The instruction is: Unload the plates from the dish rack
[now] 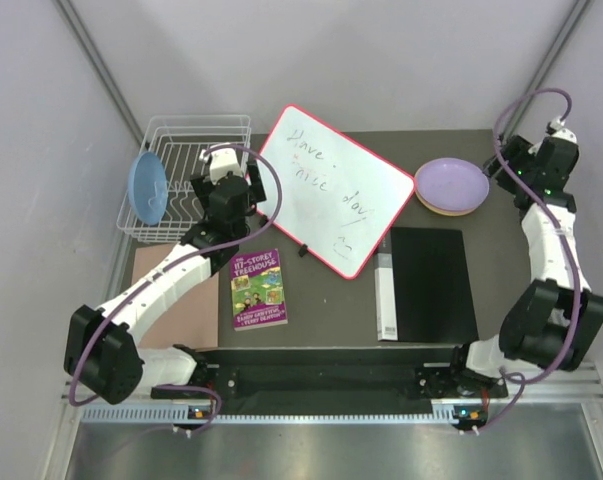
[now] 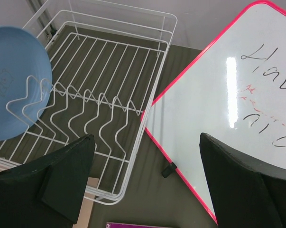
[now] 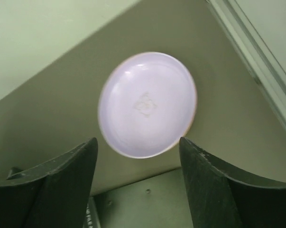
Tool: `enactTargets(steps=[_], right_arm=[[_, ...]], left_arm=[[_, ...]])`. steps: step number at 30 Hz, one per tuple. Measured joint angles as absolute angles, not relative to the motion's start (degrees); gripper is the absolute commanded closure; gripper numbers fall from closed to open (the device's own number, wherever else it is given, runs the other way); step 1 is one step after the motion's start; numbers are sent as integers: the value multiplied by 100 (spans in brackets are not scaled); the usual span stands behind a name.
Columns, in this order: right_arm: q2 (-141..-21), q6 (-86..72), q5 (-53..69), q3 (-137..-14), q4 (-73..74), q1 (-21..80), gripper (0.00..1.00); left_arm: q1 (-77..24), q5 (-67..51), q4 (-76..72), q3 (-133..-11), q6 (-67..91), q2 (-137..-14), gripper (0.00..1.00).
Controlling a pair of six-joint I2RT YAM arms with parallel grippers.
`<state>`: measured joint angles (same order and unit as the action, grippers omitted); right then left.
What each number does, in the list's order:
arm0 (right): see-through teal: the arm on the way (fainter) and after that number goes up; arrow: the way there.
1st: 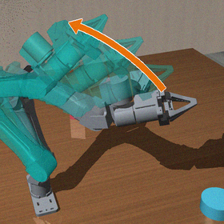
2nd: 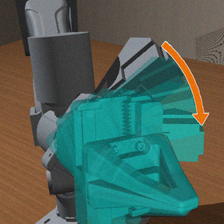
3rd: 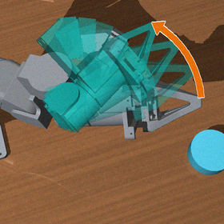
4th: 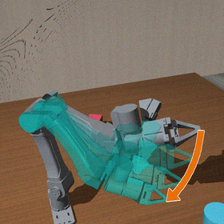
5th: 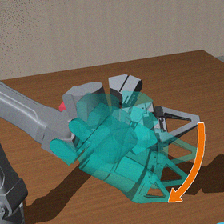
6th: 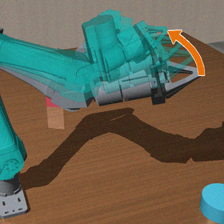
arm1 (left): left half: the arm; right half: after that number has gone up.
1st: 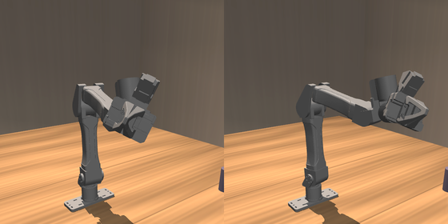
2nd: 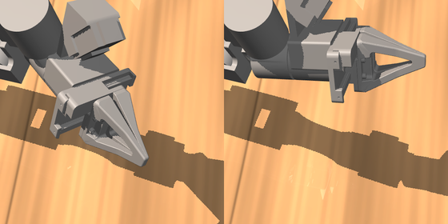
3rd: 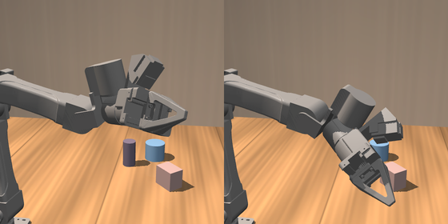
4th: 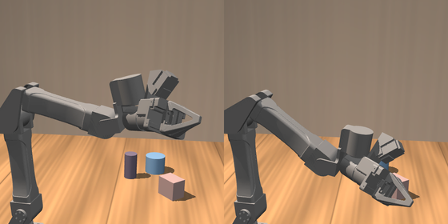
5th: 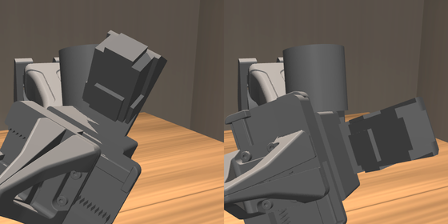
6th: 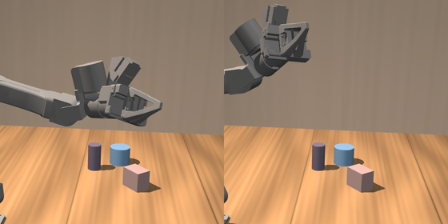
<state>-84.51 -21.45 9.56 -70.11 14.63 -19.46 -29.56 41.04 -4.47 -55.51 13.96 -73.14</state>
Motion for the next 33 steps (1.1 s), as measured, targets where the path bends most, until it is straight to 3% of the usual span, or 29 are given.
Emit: enactTargets(steps=[6, 17, 33], right_arm=[[-7550, -2053, 913, -6632, 1052, -1466, 25], [-7439, -1951, 1253, -6298, 1011, -1474, 25], [-7310, -1951, 1817, -6296, 814, -1472, 23]], left_arm=[[-2943, 4145, -449, -5551, 1131, -7314, 4], [-2827, 4554, -456, -5610, 351, -7389, 4], [-1406, 4381, -263, -5699, 141, -7205, 3]])
